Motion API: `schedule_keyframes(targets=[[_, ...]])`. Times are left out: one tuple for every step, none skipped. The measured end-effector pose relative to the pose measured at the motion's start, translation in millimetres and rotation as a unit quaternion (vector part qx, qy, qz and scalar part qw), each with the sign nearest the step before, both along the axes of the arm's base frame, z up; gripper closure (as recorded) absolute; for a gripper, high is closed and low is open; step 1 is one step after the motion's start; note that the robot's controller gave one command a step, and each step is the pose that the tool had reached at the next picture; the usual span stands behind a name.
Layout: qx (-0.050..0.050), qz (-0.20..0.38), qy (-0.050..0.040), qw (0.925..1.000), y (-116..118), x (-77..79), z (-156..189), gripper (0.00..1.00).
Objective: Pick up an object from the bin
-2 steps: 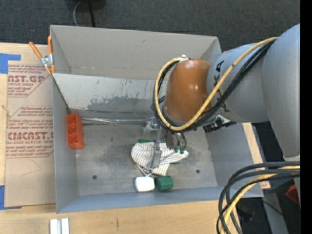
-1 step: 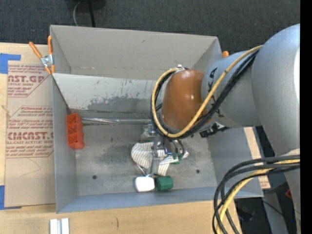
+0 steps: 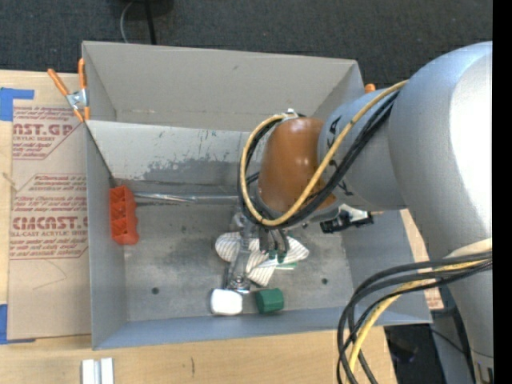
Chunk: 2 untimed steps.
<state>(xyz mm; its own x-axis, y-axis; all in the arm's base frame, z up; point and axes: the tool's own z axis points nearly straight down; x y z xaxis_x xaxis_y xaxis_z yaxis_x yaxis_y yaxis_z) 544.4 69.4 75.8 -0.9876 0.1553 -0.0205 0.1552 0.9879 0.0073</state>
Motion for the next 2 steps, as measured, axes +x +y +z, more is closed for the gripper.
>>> schedule_keyframes(targets=[[0.0, 0.0, 0.0, 1.0, 0, 0.0, 0, 1.0], [0.001, -0.002, -0.0007, 1.0, 0, -5.0, 94, 1.0]])
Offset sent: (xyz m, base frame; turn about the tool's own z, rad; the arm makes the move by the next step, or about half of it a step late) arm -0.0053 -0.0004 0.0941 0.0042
